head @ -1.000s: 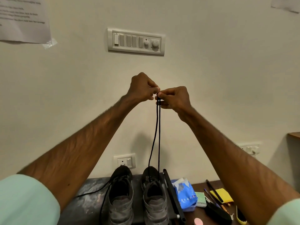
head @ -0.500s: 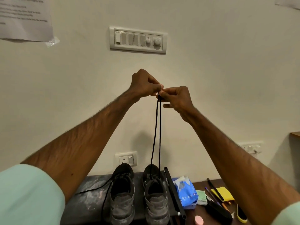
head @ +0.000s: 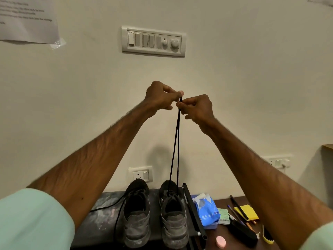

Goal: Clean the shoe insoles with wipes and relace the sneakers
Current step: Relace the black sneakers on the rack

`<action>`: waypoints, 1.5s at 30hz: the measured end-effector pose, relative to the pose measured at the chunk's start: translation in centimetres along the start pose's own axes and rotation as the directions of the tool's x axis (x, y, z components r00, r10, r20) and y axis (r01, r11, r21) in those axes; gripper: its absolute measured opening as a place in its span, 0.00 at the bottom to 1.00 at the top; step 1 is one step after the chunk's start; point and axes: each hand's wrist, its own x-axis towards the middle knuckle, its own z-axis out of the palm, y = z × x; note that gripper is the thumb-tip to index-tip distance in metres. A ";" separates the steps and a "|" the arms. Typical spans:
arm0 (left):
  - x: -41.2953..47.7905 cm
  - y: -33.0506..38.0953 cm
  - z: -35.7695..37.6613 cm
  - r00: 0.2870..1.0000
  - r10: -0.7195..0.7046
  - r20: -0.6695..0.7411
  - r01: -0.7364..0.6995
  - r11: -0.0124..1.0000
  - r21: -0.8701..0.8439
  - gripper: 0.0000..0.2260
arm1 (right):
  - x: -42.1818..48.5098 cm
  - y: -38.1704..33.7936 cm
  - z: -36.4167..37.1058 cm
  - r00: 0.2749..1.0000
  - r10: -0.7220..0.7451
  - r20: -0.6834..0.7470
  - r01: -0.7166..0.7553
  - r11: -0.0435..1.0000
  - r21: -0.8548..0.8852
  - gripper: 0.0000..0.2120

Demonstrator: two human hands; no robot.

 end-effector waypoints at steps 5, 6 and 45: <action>-1.0 -2.5 0.5 0.980 -0.074 0.185 0.081 0.996 -0.030 0.20 | -0.1 0.3 -0.5 0.999 0.023 -0.038 -0.022 1.000 0.009 0.06; -1.2 -2.9 0.7 0.970 -0.075 0.233 0.088 0.995 -0.042 0.20 | -0.1 0.2 -0.5 0.999 0.025 -0.042 -0.024 1.000 0.017 0.05; -4.3 -7.3 3.4 0.993 -0.090 0.077 0.084 0.993 0.077 0.06 | -9.1 9.4 2.5 0.957 0.288 0.033 -0.290 0.945 0.153 0.09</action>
